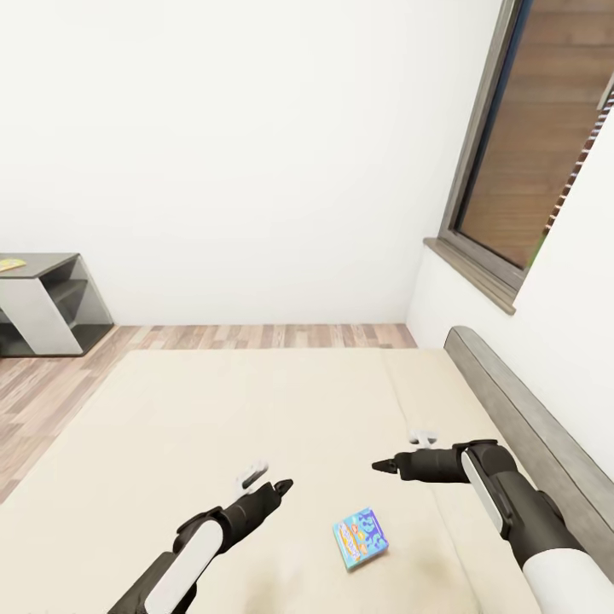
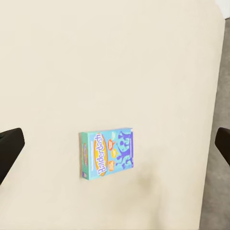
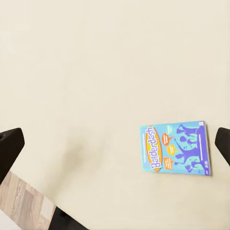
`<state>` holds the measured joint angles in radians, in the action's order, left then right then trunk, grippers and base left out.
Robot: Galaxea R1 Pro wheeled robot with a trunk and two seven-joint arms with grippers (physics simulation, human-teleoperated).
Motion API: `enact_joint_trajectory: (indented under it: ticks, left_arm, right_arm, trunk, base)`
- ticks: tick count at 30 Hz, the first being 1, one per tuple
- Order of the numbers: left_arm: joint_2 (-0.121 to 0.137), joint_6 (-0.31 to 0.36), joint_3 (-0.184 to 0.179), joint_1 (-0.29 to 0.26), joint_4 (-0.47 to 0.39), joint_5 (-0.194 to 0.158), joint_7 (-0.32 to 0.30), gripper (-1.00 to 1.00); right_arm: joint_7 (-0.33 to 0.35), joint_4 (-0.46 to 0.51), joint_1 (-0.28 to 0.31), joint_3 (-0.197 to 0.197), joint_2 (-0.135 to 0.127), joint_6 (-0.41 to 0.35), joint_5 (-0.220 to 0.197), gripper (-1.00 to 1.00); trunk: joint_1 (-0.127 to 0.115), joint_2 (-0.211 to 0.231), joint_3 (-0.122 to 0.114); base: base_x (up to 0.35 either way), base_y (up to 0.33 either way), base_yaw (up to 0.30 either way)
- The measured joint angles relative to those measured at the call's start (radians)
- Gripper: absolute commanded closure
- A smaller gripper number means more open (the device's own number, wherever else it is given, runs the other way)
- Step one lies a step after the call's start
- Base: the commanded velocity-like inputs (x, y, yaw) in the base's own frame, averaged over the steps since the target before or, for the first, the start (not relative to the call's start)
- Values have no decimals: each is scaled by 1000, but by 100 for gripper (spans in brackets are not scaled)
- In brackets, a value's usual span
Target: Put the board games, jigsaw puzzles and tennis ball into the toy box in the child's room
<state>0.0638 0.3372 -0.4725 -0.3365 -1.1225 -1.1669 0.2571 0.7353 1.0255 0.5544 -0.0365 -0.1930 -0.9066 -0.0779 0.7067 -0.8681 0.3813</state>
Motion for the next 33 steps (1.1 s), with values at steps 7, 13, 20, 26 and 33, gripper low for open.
enact_joint_trajectory:
  ticks: [7,13,20,26,33]
  left_arm:
    - [1,-7,2,-5,13,1,0,-100]
    - [0,-10,8,-6,31,-6,0,-100]
    - [-5,-9,48,-11,77,-12,-5,-100]
    - [-22,-5,85,-35,161,-21,-37,-100]
    - [-34,-5,102,-61,231,-29,-73,-100]
  right_arm:
    - [-2,12,-5,2,1,6,-1,-100]
    - [-5,14,-6,8,1,-3,-5,-100]
    - [-18,4,-1,10,2,-7,-4,-100]
    - [-81,-10,3,12,4,-12,-11,-100]
    - [-117,-17,4,12,19,-26,-16,-100]
  trunk:
    - [0,0,1]
    - [0,0,1]
    - [0,0,1]
    - [0,0,1]
    - [0,0,1]
  base:
    - [0,0,1]
    - [0,0,0]
    - [0,0,0]
    - [0,0,0]
    - [0,0,0]
